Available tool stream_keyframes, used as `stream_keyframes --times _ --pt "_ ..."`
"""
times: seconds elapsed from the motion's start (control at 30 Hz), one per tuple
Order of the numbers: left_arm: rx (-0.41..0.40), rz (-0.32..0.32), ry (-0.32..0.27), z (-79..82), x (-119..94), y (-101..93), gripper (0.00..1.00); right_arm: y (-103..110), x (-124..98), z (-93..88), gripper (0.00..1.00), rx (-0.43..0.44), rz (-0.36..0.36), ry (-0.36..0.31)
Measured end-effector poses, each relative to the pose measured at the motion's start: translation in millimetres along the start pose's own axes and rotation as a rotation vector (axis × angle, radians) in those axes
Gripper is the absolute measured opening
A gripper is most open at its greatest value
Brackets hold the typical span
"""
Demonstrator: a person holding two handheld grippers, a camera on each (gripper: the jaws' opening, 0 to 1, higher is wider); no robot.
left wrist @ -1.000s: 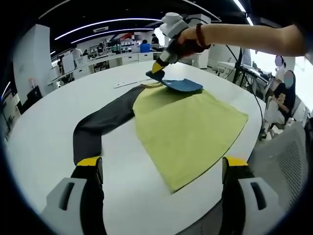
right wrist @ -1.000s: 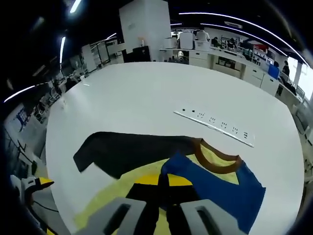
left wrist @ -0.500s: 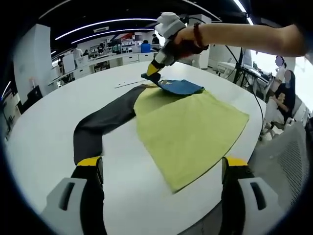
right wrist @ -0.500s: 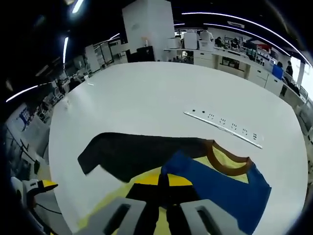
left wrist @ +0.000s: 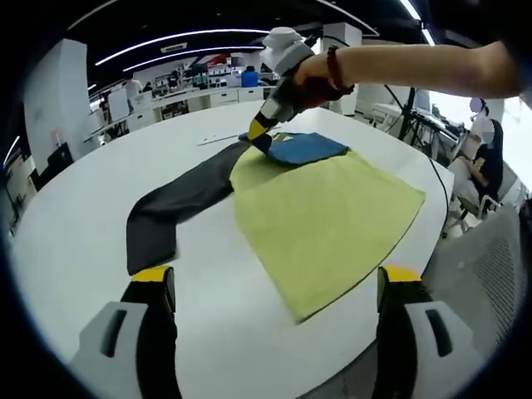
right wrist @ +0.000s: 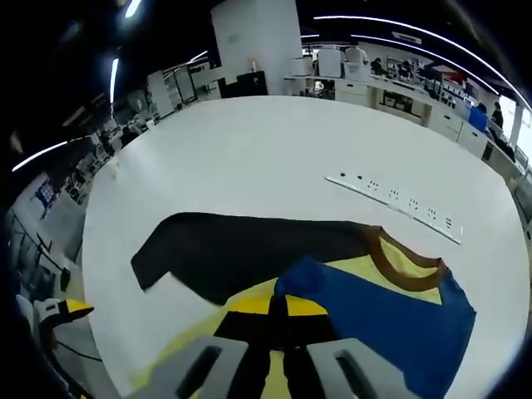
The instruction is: Fold the garment on the visible template until the final outline fits inside the template.
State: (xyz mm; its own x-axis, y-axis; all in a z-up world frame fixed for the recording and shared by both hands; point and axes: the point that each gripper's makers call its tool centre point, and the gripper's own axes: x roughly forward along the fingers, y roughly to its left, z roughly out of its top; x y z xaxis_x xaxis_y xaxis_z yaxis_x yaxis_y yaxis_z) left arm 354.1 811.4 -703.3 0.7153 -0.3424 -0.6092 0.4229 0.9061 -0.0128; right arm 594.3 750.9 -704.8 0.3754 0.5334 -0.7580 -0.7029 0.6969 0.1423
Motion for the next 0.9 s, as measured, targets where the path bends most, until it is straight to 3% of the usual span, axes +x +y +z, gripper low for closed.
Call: stream_keyframes --times 0.27,0.37,0.53,0.7,0.9 --pt "-0.009 0.006 0.007 -2.4 -0.3 3.5 0.99 7.3 14.8 -5.7 0.00 0.011 0.019 0.014" --pt "-0.006 0.014 0.008 -2.0 -1.0 6.1 0.99 16.1 21.2 -2.2 0.00 0.072 0.058 -0.016" --pt "-0.009 0.027 0.007 -1.3 -2.1 11.4 0.99 19.7 24.0 -3.2 0.02 0.047 0.064 -0.006" --pt "-0.017 0.038 0.005 -1.0 -2.4 16.1 0.99 13.3 20.1 -3.1 0.19 0.034 0.047 -0.013" --pt "-0.022 0.055 -0.005 4.1 -2.6 23.3 0.99 3.5 7.2 1.6 0.47 -0.007 0.038 -0.068"
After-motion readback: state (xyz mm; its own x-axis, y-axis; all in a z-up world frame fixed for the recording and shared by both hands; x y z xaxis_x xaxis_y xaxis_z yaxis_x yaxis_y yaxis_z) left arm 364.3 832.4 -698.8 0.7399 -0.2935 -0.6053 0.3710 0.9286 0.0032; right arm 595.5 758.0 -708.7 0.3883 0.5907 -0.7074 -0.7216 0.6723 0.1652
